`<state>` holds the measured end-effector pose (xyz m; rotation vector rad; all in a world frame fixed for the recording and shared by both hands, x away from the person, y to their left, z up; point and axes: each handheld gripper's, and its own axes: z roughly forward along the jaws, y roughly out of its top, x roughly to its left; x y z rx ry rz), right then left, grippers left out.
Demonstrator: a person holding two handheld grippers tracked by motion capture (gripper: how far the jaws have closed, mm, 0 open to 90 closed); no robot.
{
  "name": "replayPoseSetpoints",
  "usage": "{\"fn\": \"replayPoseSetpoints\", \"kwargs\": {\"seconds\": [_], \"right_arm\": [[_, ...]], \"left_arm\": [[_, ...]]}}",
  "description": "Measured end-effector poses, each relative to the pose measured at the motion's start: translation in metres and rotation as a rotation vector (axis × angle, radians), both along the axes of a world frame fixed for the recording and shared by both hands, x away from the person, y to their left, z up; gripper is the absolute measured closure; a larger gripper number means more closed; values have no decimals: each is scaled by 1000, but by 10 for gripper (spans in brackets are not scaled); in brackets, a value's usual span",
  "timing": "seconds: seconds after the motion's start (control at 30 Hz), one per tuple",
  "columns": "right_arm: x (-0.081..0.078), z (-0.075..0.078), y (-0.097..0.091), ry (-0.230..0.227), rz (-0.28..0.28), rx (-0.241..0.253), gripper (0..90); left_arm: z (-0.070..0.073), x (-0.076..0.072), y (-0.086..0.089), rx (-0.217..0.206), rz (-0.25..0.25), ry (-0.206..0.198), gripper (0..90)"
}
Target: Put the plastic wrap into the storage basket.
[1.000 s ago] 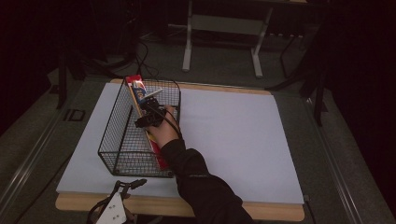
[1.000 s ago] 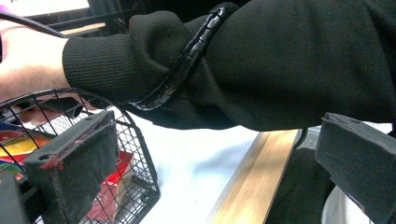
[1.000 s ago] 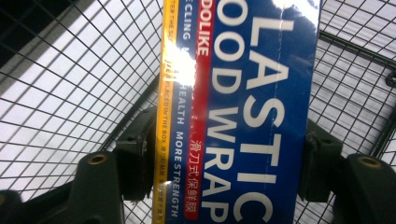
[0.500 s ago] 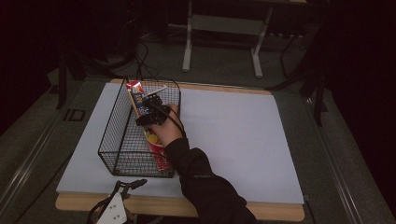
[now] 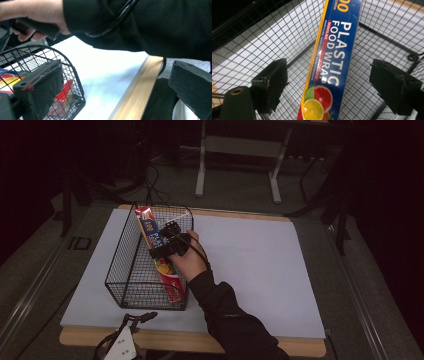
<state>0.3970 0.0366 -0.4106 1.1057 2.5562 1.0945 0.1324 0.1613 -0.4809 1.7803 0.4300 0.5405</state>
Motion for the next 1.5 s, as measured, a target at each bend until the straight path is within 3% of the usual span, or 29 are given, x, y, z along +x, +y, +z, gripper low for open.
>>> {"fn": "replayPoseSetpoints", "kwargs": {"seconds": [0.33, 0.77, 1.03, 1.27, 1.5], "right_arm": [[-7, 12, -29, -6, -1, 12, 151], [-22, 25, -72, -47, -17, 76, 150], [-29, 18, -97, -68, -18, 73, 150], [-37, 4, -134, -69, -40, 83, 147], [-46, -7, -159, -73, -43, 84, 145]], "left_arm": [[-1, 1, 0, 3, 10, 4, 1], [0, 1, 0, 5, 11, 2, 1], [0, 2, -1, 8, 8, 1, 1], [-1, 2, -2, 11, 11, 0, 1], [-1, 3, -3, 13, 11, 1, 1]]}}
